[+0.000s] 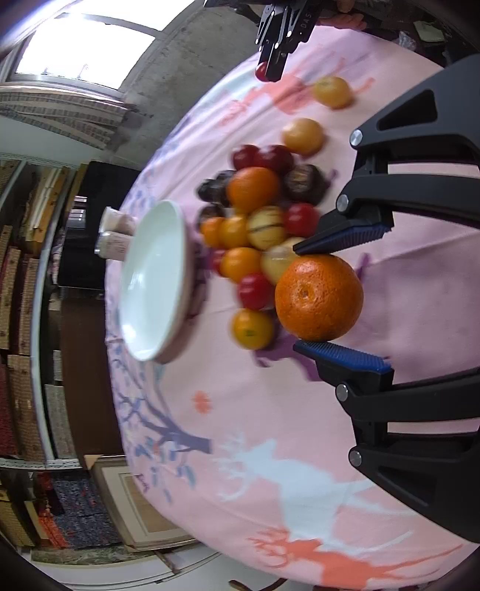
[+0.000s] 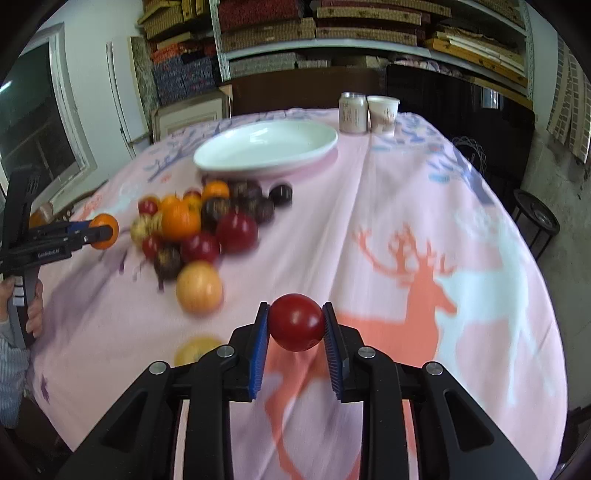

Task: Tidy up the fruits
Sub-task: 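Carry both fruits onto the white plate and open both tools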

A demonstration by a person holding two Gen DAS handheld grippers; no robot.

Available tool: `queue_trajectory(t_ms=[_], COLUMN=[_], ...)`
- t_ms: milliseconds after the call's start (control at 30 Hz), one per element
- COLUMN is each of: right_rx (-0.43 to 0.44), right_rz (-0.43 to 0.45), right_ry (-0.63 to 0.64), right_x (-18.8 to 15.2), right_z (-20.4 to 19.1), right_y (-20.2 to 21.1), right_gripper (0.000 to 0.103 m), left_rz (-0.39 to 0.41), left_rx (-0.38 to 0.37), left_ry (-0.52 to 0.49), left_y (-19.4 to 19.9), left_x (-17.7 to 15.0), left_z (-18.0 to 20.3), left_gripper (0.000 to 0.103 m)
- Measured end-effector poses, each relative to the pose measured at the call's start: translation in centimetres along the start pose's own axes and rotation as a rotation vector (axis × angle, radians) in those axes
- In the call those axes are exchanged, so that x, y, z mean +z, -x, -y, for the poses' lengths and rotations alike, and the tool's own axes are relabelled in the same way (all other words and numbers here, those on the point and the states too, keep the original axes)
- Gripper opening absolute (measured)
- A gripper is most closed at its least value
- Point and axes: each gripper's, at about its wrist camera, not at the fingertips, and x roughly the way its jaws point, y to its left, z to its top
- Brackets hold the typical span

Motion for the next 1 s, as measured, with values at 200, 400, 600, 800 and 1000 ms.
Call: queue_trajectory(t_ms=[200,400,600,800,1000], right_rx=[0.062,0.084,0.093,0.104,0.081], right_rz=[0.063,0.022,-0.012,0.011,0.084], right_ry=[-0.007,-0.041,-0.039,-0.054,-0.101], right_x=[9.7,15.9,17.2,16.4,14.1], right_z=[-0.6,-0.9,-1.2,-0.7,0.6], right_y=[-4.2,-11.7,-16.4,-15.7,-11.7], right_gripper=[0.028,0.029,0.041,0.048,0.065], left_rz=[0.061,0.026,0.001,0.02,0.048], left_rx=[-0.003,0.001,-0.007,-0.002,0.014], left_ry=[0.026,0.058,0.047,0.032,0.089], left_y=[-2.7,-9.4,-13.1,-12.6,-10.1], left_x=[8.3,13.2,14.4,13.9,12.1], left_z=[0.2,0.3,0.5,0.0,-1.7], left_gripper=[0.046,0.046,0.066,0.077,0.085])
